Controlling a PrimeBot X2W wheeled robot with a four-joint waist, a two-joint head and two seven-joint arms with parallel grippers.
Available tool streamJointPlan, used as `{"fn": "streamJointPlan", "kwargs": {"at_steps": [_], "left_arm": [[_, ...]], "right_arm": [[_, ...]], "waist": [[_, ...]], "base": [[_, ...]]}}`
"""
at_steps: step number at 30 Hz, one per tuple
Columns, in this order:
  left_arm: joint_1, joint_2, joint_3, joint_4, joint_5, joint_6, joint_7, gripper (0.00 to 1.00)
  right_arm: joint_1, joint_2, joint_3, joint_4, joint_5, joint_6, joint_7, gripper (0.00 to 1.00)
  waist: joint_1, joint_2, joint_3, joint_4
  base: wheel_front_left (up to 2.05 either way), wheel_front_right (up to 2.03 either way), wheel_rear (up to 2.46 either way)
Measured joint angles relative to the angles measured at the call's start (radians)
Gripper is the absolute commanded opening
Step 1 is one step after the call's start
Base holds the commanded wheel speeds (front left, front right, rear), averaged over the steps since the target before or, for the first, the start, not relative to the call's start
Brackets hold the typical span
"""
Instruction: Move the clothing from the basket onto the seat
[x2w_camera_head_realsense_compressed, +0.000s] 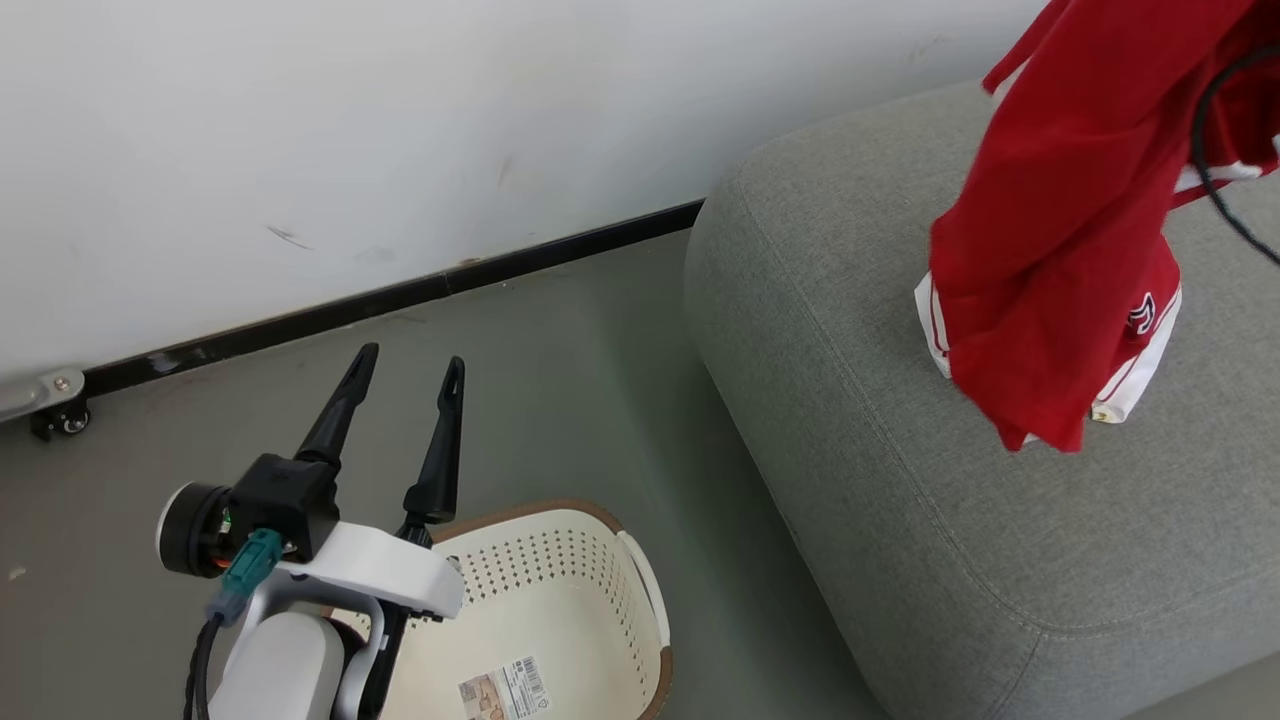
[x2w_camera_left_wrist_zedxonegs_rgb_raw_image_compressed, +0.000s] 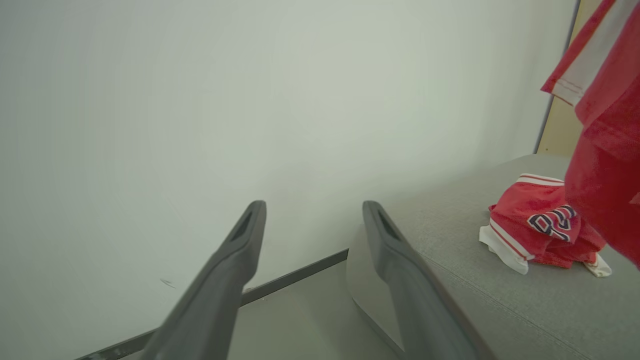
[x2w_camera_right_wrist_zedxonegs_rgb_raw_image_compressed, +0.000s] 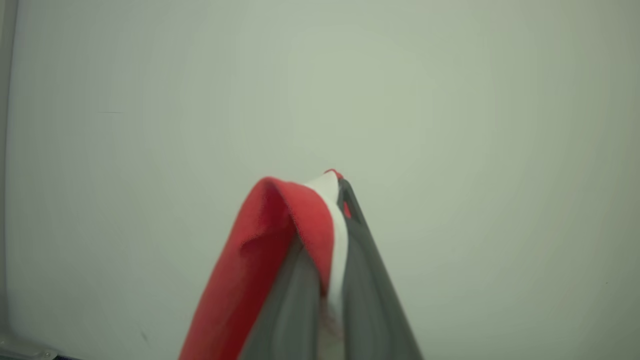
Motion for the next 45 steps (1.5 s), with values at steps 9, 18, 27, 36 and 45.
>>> {"fn": "streamJointPlan", "kwargs": {"at_steps": [9, 18, 27, 36, 45], "left_arm": [[-0.003, 0.023, 0.009, -0.044, 0.016, 0.018, 0.002, 1.00], [-0.031, 0.055, 0.026, -0.078, 0.026, 0.026, 0.031, 1.00], [-0.046, 0.068, 0.026, -0.098, 0.033, 0.026, 0.063, 1.00], [-0.074, 0.078, 0.029, -0.106, 0.033, 0.028, 0.081, 1.00], [-0.090, 0.086, 0.034, -0.105, 0.041, 0.031, 0.095, 1.00]], "right_arm": [[-0.136, -0.080, -0.105, 0.126, -0.015, 0.000, 0.049, 0.00], [-0.259, -0.164, -0.161, 0.227, -0.035, 0.000, 0.068, 0.00], [-0.298, -0.191, -0.160, 0.273, -0.036, 0.000, 0.058, 0.00], [-0.231, -0.159, -0.121, 0.342, -0.023, 0.000, 0.019, 0.00], [-0.125, -0.102, -0.100, 0.415, -0.003, 0.000, -0.047, 0.00]], "waist": [[0.0000, 0.0000, 0.053, 0.015], [0.0000, 0.0000, 0.113, 0.034], [0.0000, 0.0000, 0.169, 0.043], [0.0000, 0.0000, 0.227, 0.041], [0.0000, 0.0000, 0.281, 0.030]], "base": [[0.00, 0.00, 0.00], [0.00, 0.00, 0.00], [0.00, 0.00, 0.00], [0.00, 0.00, 0.00], [0.00, 0.00, 0.00]]}}
